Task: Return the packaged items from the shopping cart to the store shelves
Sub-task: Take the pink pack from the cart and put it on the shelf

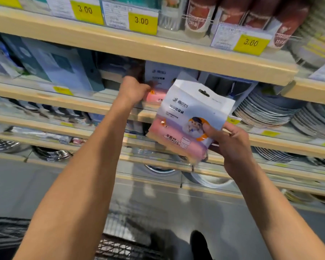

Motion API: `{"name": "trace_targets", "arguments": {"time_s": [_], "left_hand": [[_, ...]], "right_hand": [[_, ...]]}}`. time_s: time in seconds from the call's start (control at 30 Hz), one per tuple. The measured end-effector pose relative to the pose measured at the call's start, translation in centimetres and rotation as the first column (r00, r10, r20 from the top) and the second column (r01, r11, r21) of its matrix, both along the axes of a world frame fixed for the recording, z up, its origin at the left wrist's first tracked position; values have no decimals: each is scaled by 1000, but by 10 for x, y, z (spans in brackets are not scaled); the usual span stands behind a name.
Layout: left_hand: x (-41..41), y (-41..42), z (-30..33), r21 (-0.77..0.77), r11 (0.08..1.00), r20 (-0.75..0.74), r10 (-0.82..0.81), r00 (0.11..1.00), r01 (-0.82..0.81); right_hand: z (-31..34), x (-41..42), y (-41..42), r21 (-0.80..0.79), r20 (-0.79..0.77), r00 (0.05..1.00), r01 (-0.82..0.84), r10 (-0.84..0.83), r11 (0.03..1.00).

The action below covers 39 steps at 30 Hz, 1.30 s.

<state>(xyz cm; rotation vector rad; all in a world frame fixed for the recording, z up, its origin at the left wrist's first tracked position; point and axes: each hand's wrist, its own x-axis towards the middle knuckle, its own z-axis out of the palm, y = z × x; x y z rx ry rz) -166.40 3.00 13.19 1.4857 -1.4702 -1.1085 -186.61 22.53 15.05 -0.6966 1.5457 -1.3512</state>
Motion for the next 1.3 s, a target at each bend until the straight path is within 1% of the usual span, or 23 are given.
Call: {"name": "trace_targets", "arguments": {"time_s": [0.03, 0.07, 0.1, 0.17, 0.23, 0.27, 0.3, 0.37, 0.4, 0.43, 0.47, 0.53, 0.57, 0.63, 0.67, 0.73, 0.8, 0.87, 0.93, 1.0, 1.17, 1.23, 1.3], "left_hand": [[4, 5, 1, -75, 997, 130, 20, 991, -10], [7, 9, 1, -158, 986, 251, 83, 964, -44], [10, 13, 1, -215, 972, 324, 162, 932, -94], [15, 19, 0, -237, 959, 379, 238, 894, -155], [16, 24, -2, -186, 976, 437, 183, 880, -111], [16, 25, -5, -177, 980, 435, 162, 886, -92], [17, 25, -9, -182, 978, 390, 167, 906, -102], [22, 33, -7, -197, 969, 188, 189, 964, -152], [23, 39, -5, -182, 974, 94, 151, 984, -133], [25, 44, -5, -171, 984, 32, 62, 998, -56], [27, 46, -7, -176, 983, 23, -45, 999, 48], [33, 48, -9, -175, 966, 70, -181, 981, 190], [36, 47, -9, -180, 961, 79, -198, 977, 210], [37, 40, -6, -202, 962, 101, -164, 981, 182], [35, 38, -2, -209, 965, 139, -129, 982, 157], [30, 33, 1, -223, 967, 264, -59, 963, 120], [25, 29, 0, -227, 968, 390, -12, 921, 108], [24, 26, -2, -221, 969, 464, 2, 886, 114], [24, 23, -6, -218, 969, 501, 6, 865, 120], [23, 20, -10, -220, 967, 547, 12, 837, 129], [21, 15, -14, -169, 974, 595, -20, 803, 149], [25, 17, -16, -169, 970, 580, -47, 813, 177], [27, 25, -18, -178, 969, 577, -39, 816, 172]], "right_hand": [[-1, 1, -3, -12, -18, 1000, 5, -6, 1000], [-2, 4, -7, -25, -39, 999, 10, -11, 1000], [-2, 6, -12, -37, -65, 998, 13, -16, 999], [-1, 12, -23, -61, -116, 993, 10, -17, 998], [2, 18, -36, -104, -152, 988, -6, -10, 995], [4, 21, -42, -131, -178, 984, -19, -5, 991], [6, 24, -48, -160, -213, 977, -32, -3, 987], [10, 28, -61, -214, -301, 953, -51, -16, 976], [11, 30, -68, -227, -349, 937, -46, -37, 973], [11, 31, -75, -232, -385, 921, -31, -62, 972], [12, 32, -81, -237, -411, 907, -6, -95, 971], [12, 35, -94, -249, -468, 869, 47, -163, 967], [13, 39, -98, -248, -494, 848, 75, -193, 966], [19, 44, -102, -222, -500, 836, 128, -226, 967], [19, 45, -103, -204, -514, 824, 150, -237, 967], [14, 39, -105, -154, -605, 764, 162, -223, 975], [13, 37, -106, -105, -685, 707, 142, -175, 984], [8, 35, -109, -114, -736, 655, 129, -171, 985], [2, 37, -108, -161, -765, 611, 127, -205, 979], [-3, 39, -109, -180, -778, 589, 126, -219, 976], [-10, 35, -120, -137, -811, 555, 127, -185, 982], [-13, 35, -120, -135, -826, 537, 109, -172, 985], [-15, 38, -118, -150, -852, 494, 86, -173, 985]]}}
